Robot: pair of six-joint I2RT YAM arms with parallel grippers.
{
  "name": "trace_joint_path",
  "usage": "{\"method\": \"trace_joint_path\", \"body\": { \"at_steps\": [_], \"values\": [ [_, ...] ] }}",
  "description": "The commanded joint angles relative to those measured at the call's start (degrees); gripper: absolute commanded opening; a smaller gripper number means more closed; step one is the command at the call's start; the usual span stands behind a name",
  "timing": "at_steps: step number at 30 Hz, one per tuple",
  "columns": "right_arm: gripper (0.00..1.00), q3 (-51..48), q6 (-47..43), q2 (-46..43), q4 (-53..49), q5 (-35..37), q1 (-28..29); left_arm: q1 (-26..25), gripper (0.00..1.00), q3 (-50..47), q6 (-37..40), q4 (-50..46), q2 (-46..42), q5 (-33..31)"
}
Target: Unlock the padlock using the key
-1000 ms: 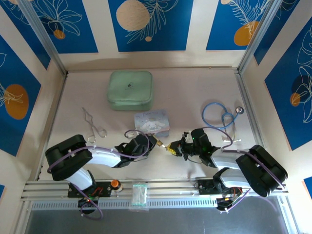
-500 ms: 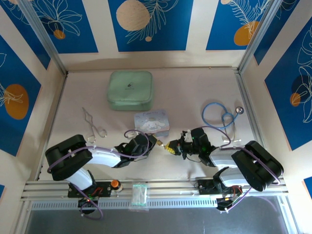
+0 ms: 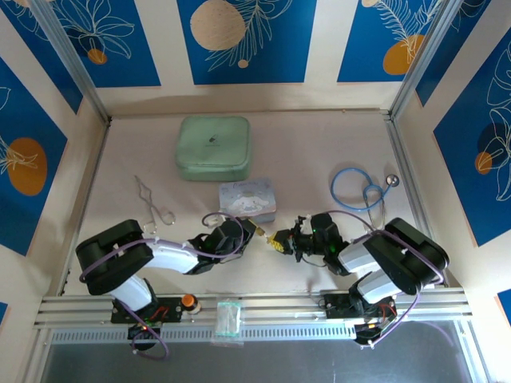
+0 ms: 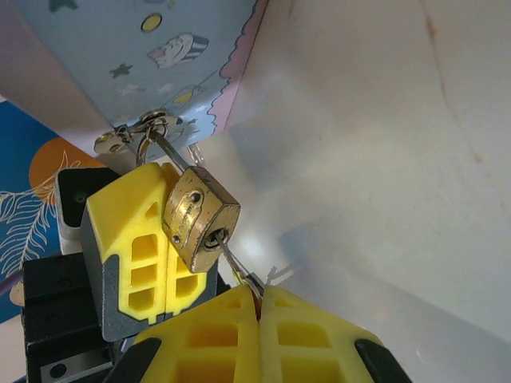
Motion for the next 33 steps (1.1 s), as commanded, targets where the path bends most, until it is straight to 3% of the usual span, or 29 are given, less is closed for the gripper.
{"method": "trace_joint_path", "body": {
  "at_steps": [1, 7, 13, 21, 33],
  "values": [
    [0.0, 0.19, 1.86, 3.6, 8.54, 0.61, 0.06, -0.96, 0.0, 0.72, -2.36, 5.18, 0.4, 4.17],
    [0.0, 1.35, -0.39, 10.6, 15.45, -3.91, -1.59, -1.23, 0.0, -0.09, -2.73, 6.44, 0.7, 4.42],
    [0.0, 2.04, -6.74, 9.48, 8.25, -7.53, -4.01, -1.23, 0.0, 0.39, -1.91, 4.65, 1.54, 6.08],
    [0.0, 5.4, -12.75, 8.93, 1.73, -17.54, -8.95, -0.7, 0.0, 0.63, -1.31, 9.67, 5.42, 10.15],
    [0.0, 8.61, -21.03, 8.77, -9.92, -26.36, -16.96, -0.79, 0.0, 1.16, 0.02, 8.82, 3.69, 11.66]
  ]
}}
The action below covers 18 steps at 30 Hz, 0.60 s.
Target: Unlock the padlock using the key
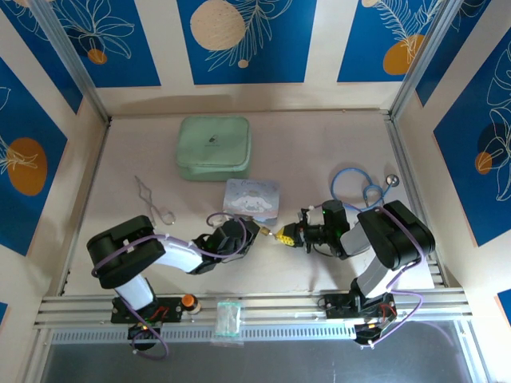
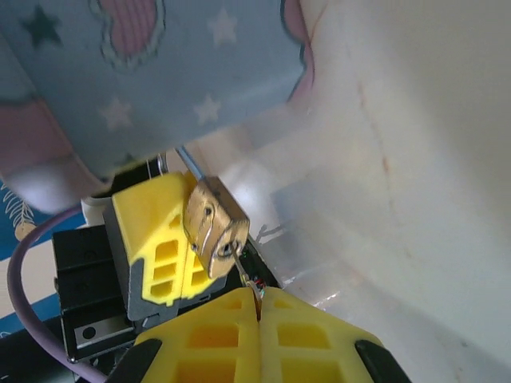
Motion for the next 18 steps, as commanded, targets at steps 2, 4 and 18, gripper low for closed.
{"method": "trace_joint_path", "body": {
  "at_steps": [2, 4, 18],
  "values": [
    [0.0, 2.72, -4.05, 0.65, -3.16, -2.1, 0.6, -1.2, 0.0, 1.03, 0.59, 3.22, -0.43, 6.93],
    [0.0, 2.38, -3.0, 2.6, -0.39, -2.31, 0.39, -1.2, 0.0, 1.35, 0.74, 4.33, 0.25, 7.43],
    [0.0, -1.64, 8.82, 9.06, 18.09, 5.39, 6.9, -1.81, 0.0, 1.6, 0.65, -0.82, -2.11, 5.35]
  ]
}}
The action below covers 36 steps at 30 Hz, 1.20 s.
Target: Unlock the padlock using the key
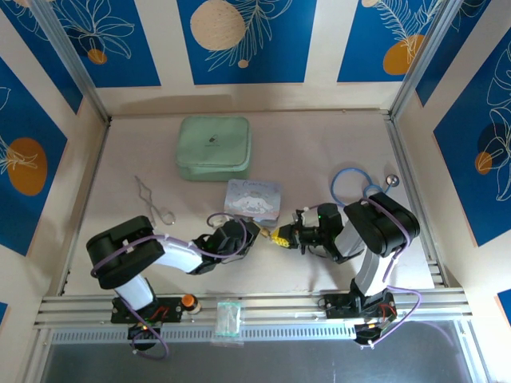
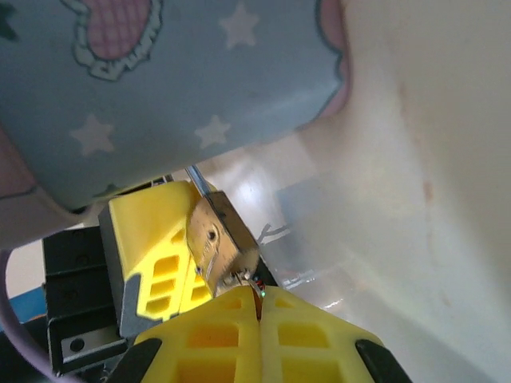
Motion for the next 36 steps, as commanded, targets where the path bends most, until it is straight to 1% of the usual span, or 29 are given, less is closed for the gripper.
{"method": "trace_joint_path", "body": {
  "at_steps": [1, 3, 5, 8, 10, 16, 20, 23, 26, 28, 34, 36],
  "values": [
    [0.0, -0.11, 3.83, 0.96, 1.43, 3.21, 2.5, -1.49, 0.0, 1.36, 0.03, 1.39, -1.58, 5.06],
    [0.0, 0.31, 3.94, 1.44, 1.64, 3.8, 2.88, -1.49, 0.0, 1.16, -0.35, 2.89, -1.35, 5.01],
    [0.0, 0.54, 3.45, 2.08, 1.62, 3.87, 2.05, -1.49, 0.0, 1.3, 0.29, 3.32, -1.58, 5.56],
    [0.0, 0.19, 3.83, 1.5, 2.16, 4.73, 1.45, -1.71, 0.0, 2.6, 1.72, -0.53, -2.64, 6.08],
    [0.0, 0.17, 4.41, -0.5, 1.04, 6.79, 3.11, -1.84, 0.0, 3.0, 2.4, -1.48, -2.85, 5.96],
    [0.0, 1.65, 3.8, -10.33, -10.94, 15.95, 9.91, -2.11, 0.01, 3.19, 3.77, -3.09, -1.52, 6.79],
    [0.0, 2.25, 2.72, -16.43, -18.52, 20.07, 11.36, -2.41, 0.02, 3.4, 3.6, -2.66, -0.99, 7.4],
    [0.0, 2.82, 2.2, -19.1, -21.33, 20.25, 11.32, -2.87, 0.07, 4.29, 4.11, -2.26, -0.29, 8.09],
    [0.0, 3.35, 1.15, -21.05, -24.78, 20.95, 11.96, -2.96, 0.2, 4.0, 4.3, -1.01, 0.19, 7.39],
    [0.0, 3.14, 1.19, -21.44, -25.11, 20.57, 12.15, -2.9, 0.27, 3.43, 4.3, 0.23, 0.4, 6.76],
    [0.0, 2.22, 2.26, -21.68, -23.7, 20.72, 13.25, -2.9, 0.29, 3.71, 4.3, 2.07, 1.47, 6.78],
    [0.0, 2.12, 2.72, -21.93, -23.46, 20.79, 13.39, -2.98, 0.32, 3.88, 4.76, 2.54, 1.73, 6.86]
  ]
}}
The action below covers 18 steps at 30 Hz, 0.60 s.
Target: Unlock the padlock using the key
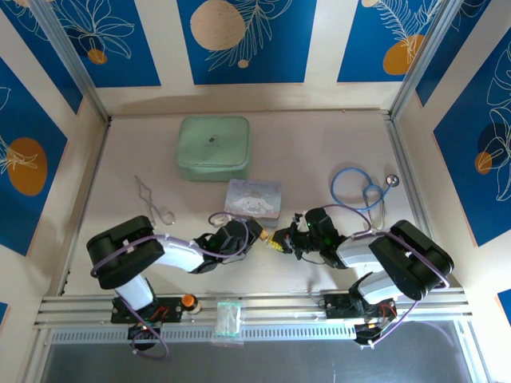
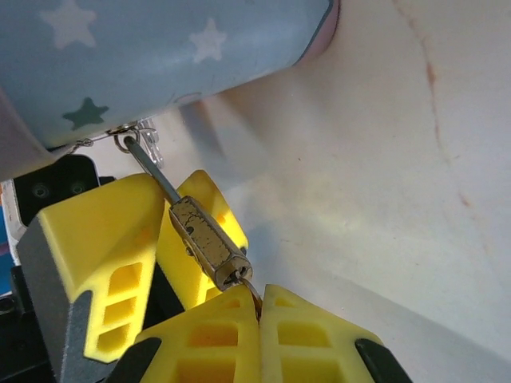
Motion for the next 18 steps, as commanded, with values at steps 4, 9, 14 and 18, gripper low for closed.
{"method": "trace_joint_path", "body": {
  "at_steps": [4, 9, 14, 18],
  "values": [
    [0.0, 1.51, 1.08, -3.32, 2.42, -0.43, 1.88, -2.76, 0.36, 2.27, 0.88, 5.58, 1.22, 7.17],
    [0.0, 0.77, 0.35, -7.92, -1.76, 1.08, 1.6, -2.85, 0.38, 1.84, 1.35, 5.79, 1.02, 6.76],
    [0.0, 0.6, -1.12, -10.95, -6.21, 0.3, -0.13, -3.1, 0.48, 1.17, 2.31, 6.86, 0.64, 5.83],
    [0.0, 1.11, -1.81, -10.62, -7.82, 0.11, 0.05, -3.21, 0.4, 1.04, 1.55, 6.85, 0.54, 5.33]
  ]
}}
